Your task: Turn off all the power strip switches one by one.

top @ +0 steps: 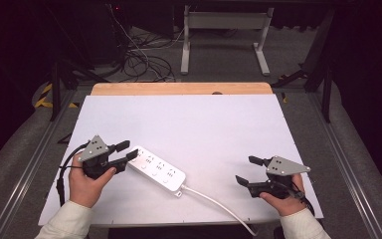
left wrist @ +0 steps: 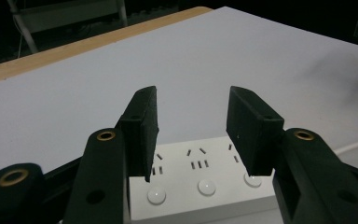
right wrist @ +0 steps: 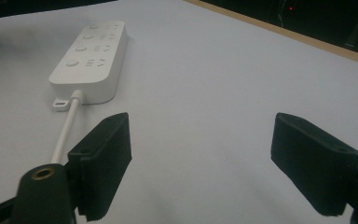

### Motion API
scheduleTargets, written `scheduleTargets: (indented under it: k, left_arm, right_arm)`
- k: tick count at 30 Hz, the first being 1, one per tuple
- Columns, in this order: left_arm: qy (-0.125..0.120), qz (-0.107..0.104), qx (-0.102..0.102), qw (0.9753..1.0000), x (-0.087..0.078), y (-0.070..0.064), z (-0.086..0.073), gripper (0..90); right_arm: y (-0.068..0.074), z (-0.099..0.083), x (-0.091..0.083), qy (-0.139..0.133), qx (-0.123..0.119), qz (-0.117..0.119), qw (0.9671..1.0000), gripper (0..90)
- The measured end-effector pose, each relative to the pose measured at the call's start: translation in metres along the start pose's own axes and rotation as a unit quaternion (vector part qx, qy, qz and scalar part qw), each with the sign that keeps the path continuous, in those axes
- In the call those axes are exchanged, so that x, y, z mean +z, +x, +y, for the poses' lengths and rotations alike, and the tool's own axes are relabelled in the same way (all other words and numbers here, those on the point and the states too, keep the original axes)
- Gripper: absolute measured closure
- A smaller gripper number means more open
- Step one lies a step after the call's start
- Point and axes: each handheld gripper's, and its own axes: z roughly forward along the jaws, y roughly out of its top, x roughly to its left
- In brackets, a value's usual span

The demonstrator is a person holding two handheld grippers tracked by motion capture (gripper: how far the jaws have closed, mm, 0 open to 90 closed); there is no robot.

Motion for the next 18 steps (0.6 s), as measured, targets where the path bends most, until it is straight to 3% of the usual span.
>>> scheduleTargets:
  k: [10, 12, 16, 18]
  left_arm:
    - [0.012, 0.001, -0.001, 0.9999, 0.0016, 0.0014, -0.0014, 58.2]
    - [0.019, 0.002, 0.004, 0.9998, 0.0018, 0.0025, -0.0019, 65.1]
    - [0.033, 0.008, 0.011, 0.9994, 0.0008, 0.0042, -0.0025, 90.0]
    - [0.05, 0.014, 0.004, 0.9986, 0.0015, 0.0063, -0.0031, 90.0]
  right_arm:
    - [-0.0005, -0.0009, -0.0003, 0.0, 0.001, 0.002, 1.0, 21.6]
    - [-0.0002, -0.0007, -0.0004, -0.001, 0.001, 0.002, 1.0, 21.6]
    - [0.0001, -0.0008, 0.0003, 0.0, 0.001, 0.004, 1.0, 21.6]
    - [0.0002, -0.0008, 0.0004, 0.0, 0.001, 0.004, 1.0, 21.6]
